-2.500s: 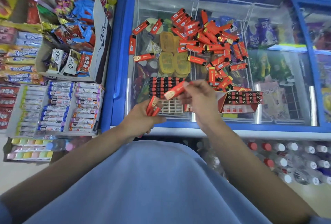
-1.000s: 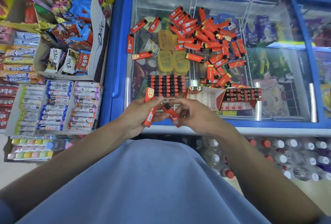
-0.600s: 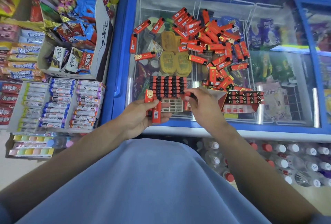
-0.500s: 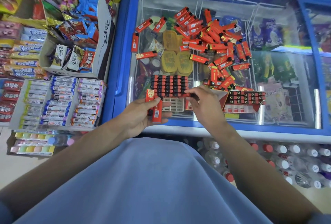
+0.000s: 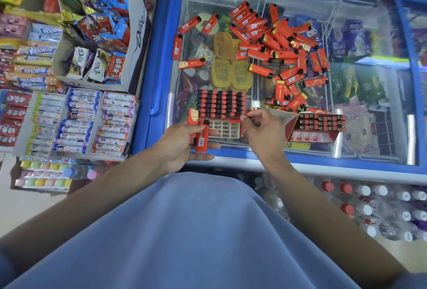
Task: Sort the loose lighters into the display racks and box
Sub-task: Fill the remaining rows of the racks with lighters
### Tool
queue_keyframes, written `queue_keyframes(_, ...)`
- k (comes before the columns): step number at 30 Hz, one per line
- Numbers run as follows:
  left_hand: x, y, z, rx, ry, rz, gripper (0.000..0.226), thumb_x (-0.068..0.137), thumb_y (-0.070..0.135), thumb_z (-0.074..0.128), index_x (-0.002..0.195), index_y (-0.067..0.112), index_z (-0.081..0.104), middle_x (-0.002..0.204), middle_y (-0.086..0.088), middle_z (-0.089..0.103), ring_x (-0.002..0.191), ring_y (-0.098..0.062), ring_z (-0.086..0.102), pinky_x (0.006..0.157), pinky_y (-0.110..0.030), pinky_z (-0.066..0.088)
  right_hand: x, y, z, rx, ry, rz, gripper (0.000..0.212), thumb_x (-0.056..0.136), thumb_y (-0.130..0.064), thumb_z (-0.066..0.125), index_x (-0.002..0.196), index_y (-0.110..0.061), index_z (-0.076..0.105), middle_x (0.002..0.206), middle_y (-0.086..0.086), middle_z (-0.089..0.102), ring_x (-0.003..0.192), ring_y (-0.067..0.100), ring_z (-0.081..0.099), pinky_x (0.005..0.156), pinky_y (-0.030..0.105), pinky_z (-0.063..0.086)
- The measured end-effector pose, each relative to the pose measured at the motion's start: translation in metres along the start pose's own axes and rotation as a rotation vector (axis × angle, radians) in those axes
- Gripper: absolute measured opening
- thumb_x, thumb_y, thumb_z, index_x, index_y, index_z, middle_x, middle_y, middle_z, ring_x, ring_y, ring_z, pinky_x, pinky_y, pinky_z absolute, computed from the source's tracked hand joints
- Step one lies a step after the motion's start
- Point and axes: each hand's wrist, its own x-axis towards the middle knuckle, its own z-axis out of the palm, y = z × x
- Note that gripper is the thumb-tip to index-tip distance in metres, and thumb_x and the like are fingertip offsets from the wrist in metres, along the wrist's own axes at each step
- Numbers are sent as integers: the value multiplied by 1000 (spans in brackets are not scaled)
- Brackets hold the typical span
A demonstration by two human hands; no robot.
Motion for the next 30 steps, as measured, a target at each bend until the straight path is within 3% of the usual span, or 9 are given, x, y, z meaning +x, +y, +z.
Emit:
queue_keyframes(2,0,0,-1,-13,-2,5,23,109,15,45,126,13,61,109,-7,78,95,-28,77,62,-38,61,-1,0,3,142,-33,99,9,100,-29,64,97,-21,66,83,-2,75,66,15,74,65,41,63)
queue_keyframes(5,-1,-1,-2,-10,-16,20,24,109,15,45,127,14,60,112,-5,78,96,-26,77,63,-38,62,-2,0,3,252,-86,195,9,105,-18,55,102,-19,63,94,6,77,70,24,75,60,38,63)
queue_keyframes(13,-2,-4,-3,32,-63,33,25,107,22,52,129,18,63,116,2,77,100,-22,76,67,-35,62,2,-7,3,294,-50,244,20,93,-20,75,92,-6,61,81,9,77,61,30,73,58,42,63)
queue_keyframes(17,-1,-7,-6,67,-65,28,22,103,26,58,121,17,67,117,-1,76,97,-17,76,67,-33,60,0,-9,-2,134,36,99,28,89,-39,78,85,-18,59,74,4,69,62,21,69,59,33,56)
queue_keyframes(19,1,-10,-7,123,-59,23,21,102,31,60,115,19,70,112,1,78,87,-11,75,63,-28,56,-6,-19,-7,78,-69,7,23,91,-44,74,88,-23,65,74,1,66,61,12,61,60,21,49)
queue_keyframes(22,6,-15,-8,193,-47,16,22,97,39,65,106,21,73,102,3,79,69,-7,63,56,-22,43,-13,-32,-7,211,-486,35,11,95,-36,71,100,-26,73,79,14,61,61,17,55,53,32,50)
queue_keyframes(24,9,-16,-8,188,-59,6,21,95,38,67,99,19,74,94,1,77,61,-7,54,51,-19,38,-13,-33,-4,270,-657,76,9,97,-26,69,104,-21,73,73,5,61,60,15,54,48,29,47)
queue_keyframes(27,12,-18,-10,127,-49,-5,23,96,36,67,95,14,72,82,-2,73,55,-9,48,43,-16,33,-11,-31,-3,364,-746,168,5,96,-15,70,99,-11,71,70,2,62,58,14,55,51,26,47)
queue_keyframes(30,20,-21,-18,102,126,-10,28,100,39,64,106,13,74,81,-1,72,57,-11,51,47,-20,38,-12,-28,-2,418,-709,185,16,88,-12,77,101,-7,70,76,8,70,66,17,65,60,27,56)
